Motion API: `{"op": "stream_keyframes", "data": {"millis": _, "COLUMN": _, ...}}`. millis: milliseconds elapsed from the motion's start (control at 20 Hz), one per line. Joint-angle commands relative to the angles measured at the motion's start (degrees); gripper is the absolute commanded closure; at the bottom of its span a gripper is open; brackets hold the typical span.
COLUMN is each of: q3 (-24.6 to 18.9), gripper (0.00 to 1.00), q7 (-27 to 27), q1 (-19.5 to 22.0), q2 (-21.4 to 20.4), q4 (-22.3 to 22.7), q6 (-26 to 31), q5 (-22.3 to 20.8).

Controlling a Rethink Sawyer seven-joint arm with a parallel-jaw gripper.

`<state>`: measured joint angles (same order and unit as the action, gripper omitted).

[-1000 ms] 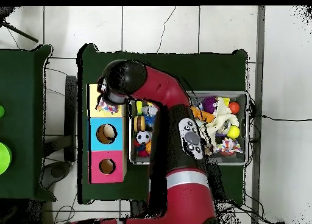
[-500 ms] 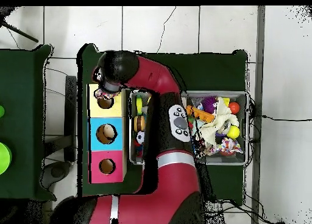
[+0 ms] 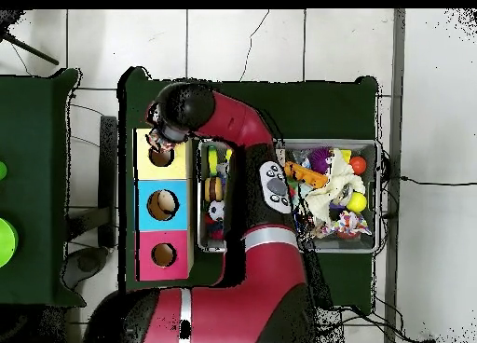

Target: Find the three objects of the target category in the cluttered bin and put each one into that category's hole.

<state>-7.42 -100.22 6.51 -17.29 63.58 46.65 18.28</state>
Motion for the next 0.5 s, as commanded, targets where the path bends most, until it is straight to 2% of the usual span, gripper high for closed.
{"op": "stream_keyframes", "data": {"millis": 50, "q3": -5.70, "gripper": 1.00, "q7": -0.49, "q1": 4.60, "q2": -2.82, "q4": 16.29, "q6": -8.71, "q5": -1.61}}
{"op": "stream_keyframes", "data": {"millis": 500, "q3": -5.13, "gripper": 1.00, "q7": -3.51, "q1": 4.36, "q2": -9.36, "q4": 19.92, "q6": -2.49, "q5": -0.85}}
